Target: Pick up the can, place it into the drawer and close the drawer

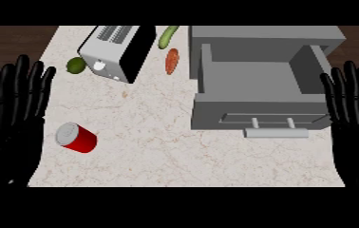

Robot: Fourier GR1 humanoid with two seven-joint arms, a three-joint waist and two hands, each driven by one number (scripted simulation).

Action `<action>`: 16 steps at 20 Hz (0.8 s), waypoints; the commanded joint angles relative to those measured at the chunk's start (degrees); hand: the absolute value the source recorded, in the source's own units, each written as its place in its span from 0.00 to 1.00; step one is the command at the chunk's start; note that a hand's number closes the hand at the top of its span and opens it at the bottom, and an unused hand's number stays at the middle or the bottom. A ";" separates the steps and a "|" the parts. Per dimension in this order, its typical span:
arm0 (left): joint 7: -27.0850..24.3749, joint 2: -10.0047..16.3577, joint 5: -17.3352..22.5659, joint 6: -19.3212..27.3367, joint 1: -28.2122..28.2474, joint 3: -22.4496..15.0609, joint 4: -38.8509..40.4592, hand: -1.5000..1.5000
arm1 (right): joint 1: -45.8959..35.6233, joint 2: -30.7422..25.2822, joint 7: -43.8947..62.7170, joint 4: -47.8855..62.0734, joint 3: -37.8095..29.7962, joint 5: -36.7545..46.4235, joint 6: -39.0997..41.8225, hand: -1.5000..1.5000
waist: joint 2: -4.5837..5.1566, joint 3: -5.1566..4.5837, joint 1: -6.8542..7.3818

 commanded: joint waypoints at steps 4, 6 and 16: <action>-2.06 6.72 19.50 -20.50 1.16 -3.97 -0.78 0.00 | -2.16 0.30 -0.81 -2.46 1.41 2.00 -0.81 0.00 | 1.90 1.19 0.19; -3.04 9.04 25.42 -28.39 2.70 -7.67 -2.27 0.00 | -0.56 -0.07 -2.04 -1.28 0.95 0.96 0.32 0.00 | 1.79 1.19 0.03; -1.85 32.80 39.48 -50.76 15.31 13.18 13.23 0.00 | 8.11 -0.48 8.49 0.30 -1.78 -0.76 0.07 0.00 | 2.03 1.46 0.78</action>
